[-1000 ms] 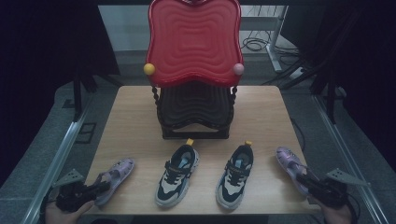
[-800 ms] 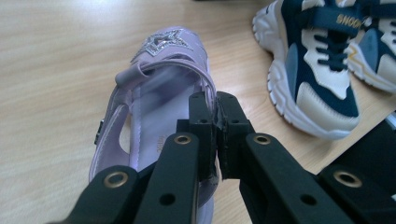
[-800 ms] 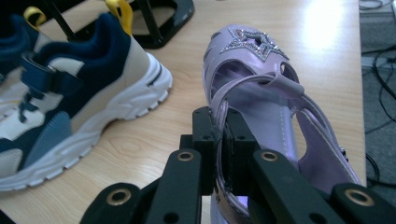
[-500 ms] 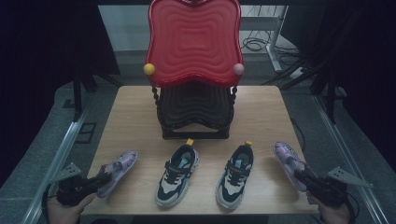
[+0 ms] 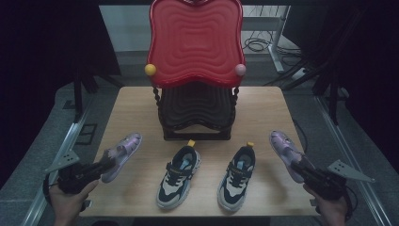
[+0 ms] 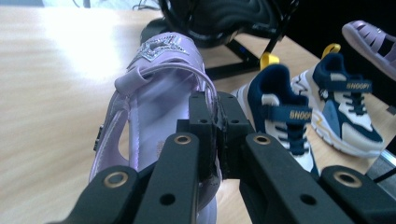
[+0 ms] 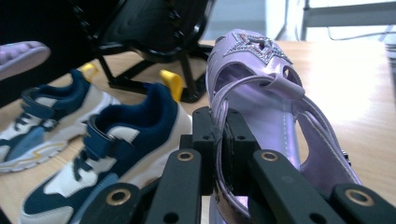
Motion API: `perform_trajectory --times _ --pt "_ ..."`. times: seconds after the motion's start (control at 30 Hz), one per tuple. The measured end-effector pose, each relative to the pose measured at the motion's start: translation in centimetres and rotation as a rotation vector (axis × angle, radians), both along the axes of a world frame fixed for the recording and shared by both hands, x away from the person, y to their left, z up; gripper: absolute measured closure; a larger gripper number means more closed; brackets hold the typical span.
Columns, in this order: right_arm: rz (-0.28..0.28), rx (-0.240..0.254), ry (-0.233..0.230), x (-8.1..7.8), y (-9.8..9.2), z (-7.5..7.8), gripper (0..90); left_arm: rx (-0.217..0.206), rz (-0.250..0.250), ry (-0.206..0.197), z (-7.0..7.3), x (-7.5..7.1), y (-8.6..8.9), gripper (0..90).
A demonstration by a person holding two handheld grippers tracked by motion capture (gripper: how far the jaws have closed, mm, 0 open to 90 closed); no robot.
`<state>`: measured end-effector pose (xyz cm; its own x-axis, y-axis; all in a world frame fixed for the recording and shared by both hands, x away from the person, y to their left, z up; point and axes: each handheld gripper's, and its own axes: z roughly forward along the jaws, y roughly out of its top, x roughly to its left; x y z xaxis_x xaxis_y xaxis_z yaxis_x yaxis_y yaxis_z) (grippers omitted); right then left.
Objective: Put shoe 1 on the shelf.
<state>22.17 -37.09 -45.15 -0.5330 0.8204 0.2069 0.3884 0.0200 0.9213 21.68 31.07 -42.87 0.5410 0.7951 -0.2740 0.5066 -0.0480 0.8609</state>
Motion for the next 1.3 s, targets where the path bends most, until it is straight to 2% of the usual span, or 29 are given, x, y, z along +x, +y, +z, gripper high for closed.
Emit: perform_trajectory --times 0.27,0.73,1.3 --pt "0.025 0.004 -0.027 0.7 1.4 0.8 85.3 0.001 -0.038 -0.032 0.8 1.3 -1.8 86.7" --pt "0.098 0.031 -0.06 1.6 3.6 1.8 85.3 0.002 -0.072 -0.074 2.1 2.0 -3.5 86.7" --pt "0.14 0.023 -0.065 2.9 6.2 2.6 85.3 -0.013 -0.099 -0.104 3.1 3.0 -5.5 86.7"
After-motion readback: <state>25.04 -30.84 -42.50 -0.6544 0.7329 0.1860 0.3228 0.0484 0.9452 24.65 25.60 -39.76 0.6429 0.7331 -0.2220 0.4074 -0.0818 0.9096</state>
